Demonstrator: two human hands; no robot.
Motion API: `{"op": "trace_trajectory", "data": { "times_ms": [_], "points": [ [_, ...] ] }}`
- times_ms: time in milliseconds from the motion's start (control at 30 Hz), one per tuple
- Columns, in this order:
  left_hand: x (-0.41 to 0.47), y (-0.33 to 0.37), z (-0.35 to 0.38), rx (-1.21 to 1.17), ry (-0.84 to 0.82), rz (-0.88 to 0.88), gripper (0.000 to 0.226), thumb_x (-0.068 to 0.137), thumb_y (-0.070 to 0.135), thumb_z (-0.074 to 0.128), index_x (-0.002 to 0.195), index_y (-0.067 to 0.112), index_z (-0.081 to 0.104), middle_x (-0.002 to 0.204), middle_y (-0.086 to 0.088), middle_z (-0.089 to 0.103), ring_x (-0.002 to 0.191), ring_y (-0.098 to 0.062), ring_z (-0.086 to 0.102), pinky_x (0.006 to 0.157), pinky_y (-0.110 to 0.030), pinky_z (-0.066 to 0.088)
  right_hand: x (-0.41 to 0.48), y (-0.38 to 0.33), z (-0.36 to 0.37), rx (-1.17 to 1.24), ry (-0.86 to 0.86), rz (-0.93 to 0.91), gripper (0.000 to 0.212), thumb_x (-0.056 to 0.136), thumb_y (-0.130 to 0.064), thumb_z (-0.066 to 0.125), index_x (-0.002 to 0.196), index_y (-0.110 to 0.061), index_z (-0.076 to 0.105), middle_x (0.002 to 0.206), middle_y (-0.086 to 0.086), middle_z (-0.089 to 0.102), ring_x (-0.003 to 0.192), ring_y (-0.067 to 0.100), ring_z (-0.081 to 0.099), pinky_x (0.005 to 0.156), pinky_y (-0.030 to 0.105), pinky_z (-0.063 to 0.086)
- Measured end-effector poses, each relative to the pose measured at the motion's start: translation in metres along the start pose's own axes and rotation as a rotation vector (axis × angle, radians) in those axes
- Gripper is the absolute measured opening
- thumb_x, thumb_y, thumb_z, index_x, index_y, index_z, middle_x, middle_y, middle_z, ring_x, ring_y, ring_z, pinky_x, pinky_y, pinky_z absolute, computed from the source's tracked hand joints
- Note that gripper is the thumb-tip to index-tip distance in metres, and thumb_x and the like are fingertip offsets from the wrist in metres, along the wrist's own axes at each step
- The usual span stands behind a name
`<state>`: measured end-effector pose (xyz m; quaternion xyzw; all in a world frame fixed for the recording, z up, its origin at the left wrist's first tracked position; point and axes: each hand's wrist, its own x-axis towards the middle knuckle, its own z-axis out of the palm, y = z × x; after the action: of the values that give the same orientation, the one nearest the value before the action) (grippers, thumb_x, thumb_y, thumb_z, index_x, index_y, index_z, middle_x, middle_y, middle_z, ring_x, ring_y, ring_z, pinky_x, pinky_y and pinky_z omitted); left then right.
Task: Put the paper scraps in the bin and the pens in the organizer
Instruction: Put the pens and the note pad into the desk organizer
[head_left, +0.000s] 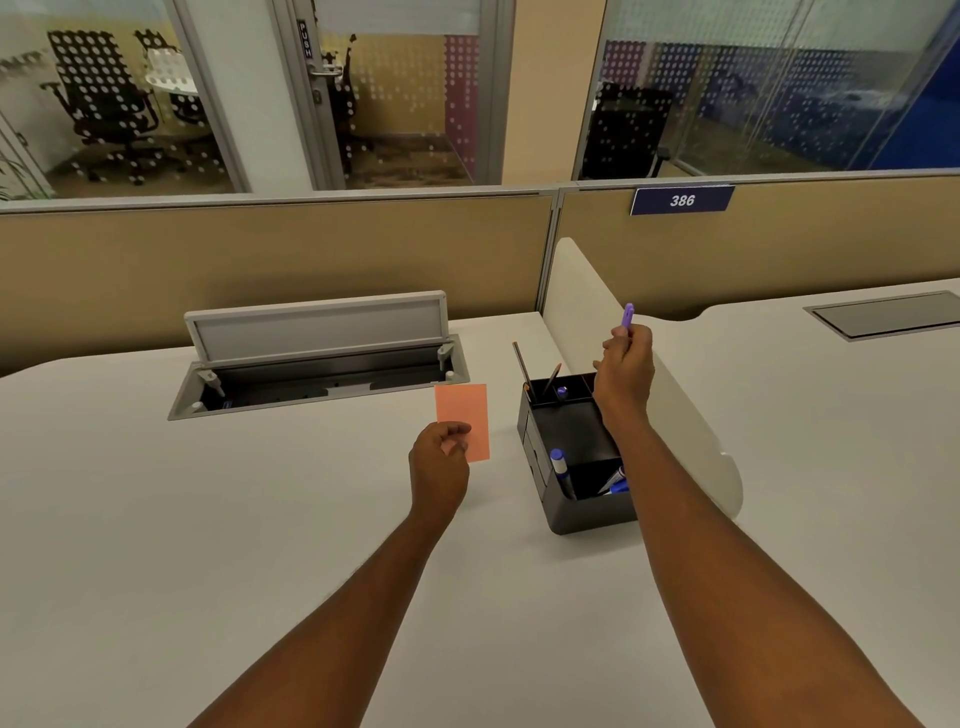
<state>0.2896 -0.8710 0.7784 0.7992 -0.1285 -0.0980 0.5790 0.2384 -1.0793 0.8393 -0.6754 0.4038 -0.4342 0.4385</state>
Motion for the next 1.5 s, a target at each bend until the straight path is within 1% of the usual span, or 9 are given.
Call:
{"op": "trace_trajectory", "data": {
  "times_ms": [100, 233, 567, 633, 767, 1033, 1200, 1300, 1500],
  "points": [
    [0.001, -0.001, 0.001, 0.011, 0.001, 0.0, 0.021, 0.089, -0.002, 0.053, 0.105, 0.004, 0.065, 0.118, -0.014, 0.063, 0.11, -0.027, 0.057, 0.098, -0.031, 0.043, 0.002, 0.001, 0.0, -0.058, -0.027, -0.043, 0.028, 0.101, -0.023, 0.04, 0.112, -0.002, 0.054, 0.109, 0.019, 0.057, 0.094, 0.03, 0.058, 0.084, 0.043, 0.055],
    [0.003, -0.003, 0.003, 0.028, 0.004, -0.005, 0.022, 0.089, -0.001, 0.054, 0.107, 0.004, 0.065, 0.12, -0.014, 0.062, 0.112, -0.028, 0.057, 0.101, -0.034, 0.043, 0.004, 0.003, 0.002, -0.095, -0.057, -0.066, 0.026, 0.099, -0.023, 0.046, 0.112, -0.004, 0.058, 0.114, 0.018, 0.052, 0.086, 0.018, 0.051, 0.073, 0.026, 0.046],
    [0.006, -0.011, 0.003, 0.02, 0.011, -0.007, 0.024, 0.087, -0.004, 0.053, 0.106, 0.003, 0.066, 0.118, -0.015, 0.063, 0.11, -0.028, 0.058, 0.097, -0.031, 0.044, 0.007, 0.012, 0.006, -0.221, -0.092, -0.156, 0.025, 0.098, -0.021, 0.049, 0.109, -0.003, 0.063, 0.105, 0.016, 0.06, 0.084, 0.012, 0.05, 0.061, 0.007, 0.035],
    [0.007, -0.012, 0.004, 0.015, 0.014, -0.015, 0.024, 0.088, -0.004, 0.053, 0.106, 0.003, 0.066, 0.118, -0.015, 0.063, 0.11, -0.028, 0.058, 0.098, -0.032, 0.044, 0.007, 0.015, 0.007, -0.247, -0.095, -0.166, 0.024, 0.098, -0.02, 0.049, 0.109, -0.003, 0.062, 0.104, 0.016, 0.06, 0.084, 0.014, 0.052, 0.063, 0.01, 0.039],
    [0.007, -0.015, 0.004, 0.006, 0.02, -0.01, 0.023, 0.087, -0.004, 0.054, 0.106, 0.003, 0.066, 0.117, -0.015, 0.064, 0.109, -0.028, 0.058, 0.097, -0.03, 0.044, 0.006, 0.022, 0.008, -0.293, -0.125, -0.166, 0.024, 0.097, -0.02, 0.05, 0.108, -0.002, 0.062, 0.102, 0.016, 0.06, 0.088, 0.023, 0.059, 0.072, 0.027, 0.052],
    [0.009, -0.019, -0.003, -0.005, 0.041, -0.014, 0.021, 0.087, -0.005, 0.053, 0.101, 0.004, 0.066, 0.112, -0.014, 0.066, 0.103, -0.023, 0.059, 0.092, -0.025, 0.042, 0.002, 0.036, 0.013, -0.405, -0.216, -0.1, 0.024, 0.095, -0.017, 0.054, 0.111, -0.002, 0.064, 0.104, 0.016, 0.063, 0.087, 0.02, 0.06, 0.075, 0.024, 0.047],
    [0.012, -0.019, -0.008, -0.011, 0.064, -0.036, 0.027, 0.082, -0.016, 0.044, 0.08, 0.001, 0.064, 0.09, -0.018, 0.066, 0.083, -0.019, 0.057, 0.079, -0.028, 0.046, -0.001, 0.042, 0.014, -0.465, -0.24, -0.053, 0.019, 0.093, -0.015, 0.056, 0.105, -0.002, 0.064, 0.102, 0.017, 0.068, 0.091, 0.029, 0.064, 0.072, 0.027, 0.046],
    [0.013, -0.017, -0.008, -0.034, 0.059, -0.059, 0.031, 0.077, -0.02, 0.041, 0.071, 0.005, 0.06, 0.078, -0.012, 0.061, 0.077, -0.021, 0.056, 0.073, -0.026, 0.044, -0.002, 0.043, 0.015, -0.494, -0.24, -0.038, 0.018, 0.092, -0.013, 0.057, 0.105, -0.002, 0.063, 0.103, 0.018, 0.068, 0.093, 0.031, 0.064, 0.072, 0.026, 0.043],
    [0.015, -0.016, -0.005, -0.059, 0.065, -0.097, 0.03, 0.079, -0.017, 0.043, 0.071, 0.006, 0.06, 0.077, -0.008, 0.06, 0.076, -0.019, 0.054, 0.075, -0.027, 0.044, -0.001, 0.043, 0.018, -0.614, -0.307, -0.044, 0.021, 0.089, -0.008, 0.061, 0.108, -0.001, 0.064, 0.106, 0.019, 0.066, 0.097, 0.031, 0.064, 0.082, 0.034, 0.051]
  ]
}}
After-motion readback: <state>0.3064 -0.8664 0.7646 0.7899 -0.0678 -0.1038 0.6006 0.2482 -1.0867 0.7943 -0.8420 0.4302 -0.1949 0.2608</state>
